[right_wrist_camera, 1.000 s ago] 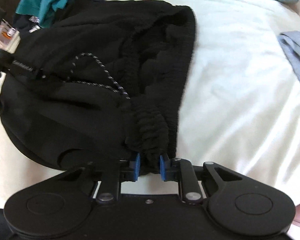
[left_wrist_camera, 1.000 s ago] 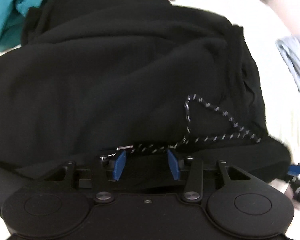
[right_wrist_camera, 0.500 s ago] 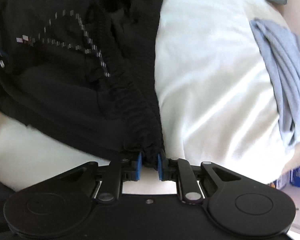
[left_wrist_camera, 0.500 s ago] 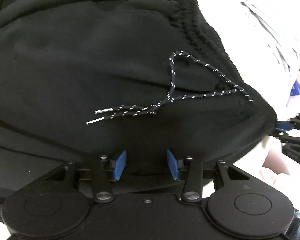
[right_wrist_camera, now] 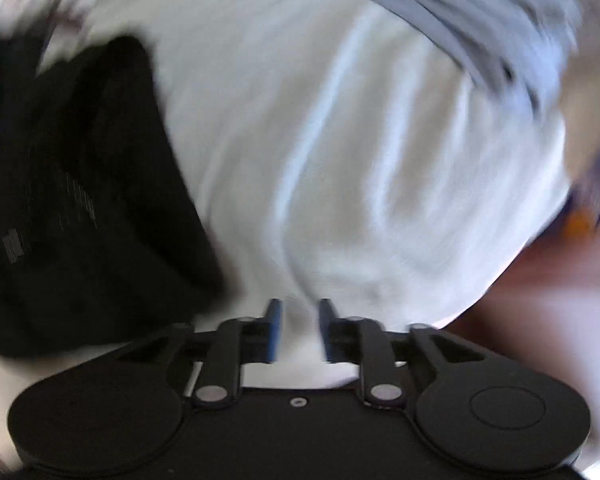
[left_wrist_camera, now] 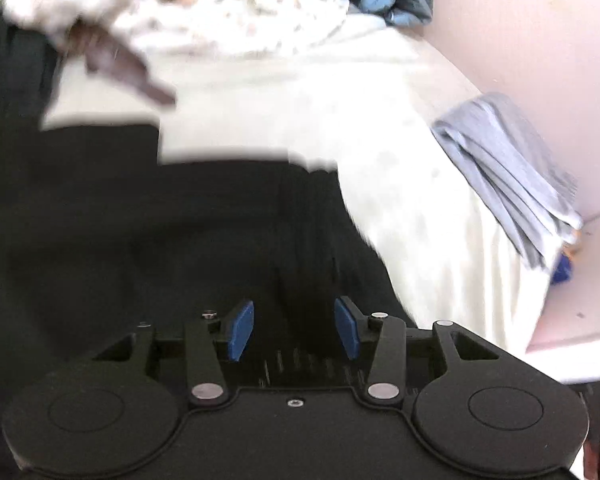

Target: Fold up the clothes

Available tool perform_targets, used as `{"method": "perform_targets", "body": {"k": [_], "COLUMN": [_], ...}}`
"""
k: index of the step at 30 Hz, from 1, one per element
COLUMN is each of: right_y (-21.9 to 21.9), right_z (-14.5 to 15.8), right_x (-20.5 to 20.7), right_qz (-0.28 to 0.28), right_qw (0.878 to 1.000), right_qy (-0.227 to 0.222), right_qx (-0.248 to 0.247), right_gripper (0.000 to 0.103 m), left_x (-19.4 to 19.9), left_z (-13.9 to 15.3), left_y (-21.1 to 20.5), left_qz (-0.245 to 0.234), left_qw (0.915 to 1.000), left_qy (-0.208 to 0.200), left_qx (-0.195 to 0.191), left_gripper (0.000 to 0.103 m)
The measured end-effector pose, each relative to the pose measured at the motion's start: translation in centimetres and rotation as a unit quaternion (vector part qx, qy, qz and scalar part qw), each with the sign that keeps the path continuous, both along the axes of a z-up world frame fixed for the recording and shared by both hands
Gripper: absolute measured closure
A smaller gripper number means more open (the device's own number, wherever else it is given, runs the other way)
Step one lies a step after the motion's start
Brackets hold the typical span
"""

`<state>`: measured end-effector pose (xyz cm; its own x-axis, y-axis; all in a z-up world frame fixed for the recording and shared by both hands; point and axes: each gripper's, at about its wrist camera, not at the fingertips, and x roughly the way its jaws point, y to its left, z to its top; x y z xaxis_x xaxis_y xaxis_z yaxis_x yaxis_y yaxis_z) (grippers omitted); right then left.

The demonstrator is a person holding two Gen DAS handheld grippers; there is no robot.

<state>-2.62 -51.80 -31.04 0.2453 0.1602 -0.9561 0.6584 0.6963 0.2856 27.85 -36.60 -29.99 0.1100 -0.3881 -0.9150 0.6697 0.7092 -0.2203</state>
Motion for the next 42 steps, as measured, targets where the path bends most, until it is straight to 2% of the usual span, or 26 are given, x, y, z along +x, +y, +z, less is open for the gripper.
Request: {"method": "perform_targets", "body": {"k": [4,7,10,12,14,16,19,21,23,24,25,26,27,28,29,31,33,34,35,36,37,42], "right_y": [-0.2,-1.0,-2.9,-3.2,-3.0,-2.8,-1.8,-1.4,-1.2,-1.0,-0.8,-0.6,-0.4,-0.3,-0.2,-0.2,-0.4,-0.5,-0.6,-0.8,-1.0,-2.7], "right_z": [-1.5,-1.0,-0.9,-1.4,-2.6,-3.9,-5.6,-6.3,-6.9,-7.1,-7.4,-7.6,-7.7,-7.7,-7.8,-7.7,-7.4,-7.1,-6.8,-6.5,-6.0,-2.8], "right_x": [-0.3,-2.0,-2.2,-1.5,-0.7,0.1,1.0,1.4,1.8,2.4,3.0,3.3,3.6,3.6,3.5,3.6,4.0,4.3,4.5,4.8,5.0,6.5], "right_qz": [-0.116,-0.179,-0.237,-0.254,-0.263,-0.272,-0.276,-0.287,-0.306,-0.309,-0.311,-0.307,-0.305,-0.307,-0.310,-0.310,-0.300,-0.295,-0.294,-0.293,-0.291,-0.278], "right_qw": [0.991,0.982,0.965,0.957,0.951,0.944,0.936,0.929,0.918,0.915,0.913,0.914,0.915,0.914,0.914,0.915,0.921,0.925,0.927,0.929,0.932,0.945], "right_qy": [-0.004,-0.017,-0.031,-0.036,-0.018,0.002,0.058,0.077,0.087,0.099,0.108,0.113,0.116,0.117,0.117,0.113,0.112,0.111,0.106,0.102,0.096,0.054], "right_qx": [0.073,0.063,0.111,0.138,0.163,0.189,0.208,0.222,0.238,0.240,0.240,0.239,0.237,0.236,0.235,0.233,0.222,0.214,0.208,0.201,0.194,0.162], "right_gripper": [0.071,0.071,0.063,0.057,0.056,0.056,0.059,0.068,0.069,0.069,0.068,0.063,0.062,0.062,0.064,0.075,0.081,0.082,0.084,0.087,0.089,0.092], "left_x": [2.7,3.9,4.3,3.9,3.4,3.3,3.5,3.8,3.9,4.1,4.1,4.1,3.8,3.6,3.5,2.9,2.7,2.7,2.7,2.9,3.2,4.7], "left_z": [-0.5,-1.6,-2.5,-3.5,-3.9,-5.1,-6.4,-7.6,-8.1,-8.7,-8.8,-8.8,-9.2,-9.3,-9.4,-10.3,-10.5,-10.5,-10.4,-10.2,-9.9,-8.0], "left_y": [-5.2,-8.2,-9.5,-10.7,-10.6,-11.3,-12.2,-13.2,-13.6,-14.3,-14.6,-14.8,-15.6,-15.8,-16.0,-16.6,-16.9,-17.0,-17.1,-17.0,-16.9,-16.1], "left_qz": [-0.027,-0.051,-0.077,-0.107,-0.119,-0.136,-0.158,-0.188,-0.203,-0.221,-0.228,-0.234,-0.261,-0.273,-0.283,-0.314,-0.328,-0.333,-0.334,-0.333,-0.328,-0.324], "left_qw": [0.9990,0.9968,0.9941,0.9895,0.9873,0.9822,0.9753,0.9659,0.9609,0.9543,0.9522,0.9502,0.9393,0.9351,0.9314,0.9151,0.9081,0.9060,0.9060,0.9066,0.9078,0.9152], "left_qy": [-0.030,-0.043,-0.038,-0.044,-0.037,-0.032,-0.025,-0.011,-0.008,-0.006,-0.007,-0.008,-0.022,-0.023,-0.022,-0.024,-0.030,-0.033,-0.036,-0.048,-0.065,-0.083], "left_qx": [0.020,0.045,0.066,0.087,0.098,0.126,0.152,0.178,0.188,0.201,0.203,0.206,0.222,0.225,0.228,0.252,0.258,0.259,0.257,0.255,0.254,0.225], "left_gripper": [0.051,0.051,0.051,0.051,0.051,0.051,0.051,0.051,0.051,0.052,0.052,0.053,0.054,0.058,0.059,0.060,0.063,0.068,0.084,0.091,0.091,0.093]}}
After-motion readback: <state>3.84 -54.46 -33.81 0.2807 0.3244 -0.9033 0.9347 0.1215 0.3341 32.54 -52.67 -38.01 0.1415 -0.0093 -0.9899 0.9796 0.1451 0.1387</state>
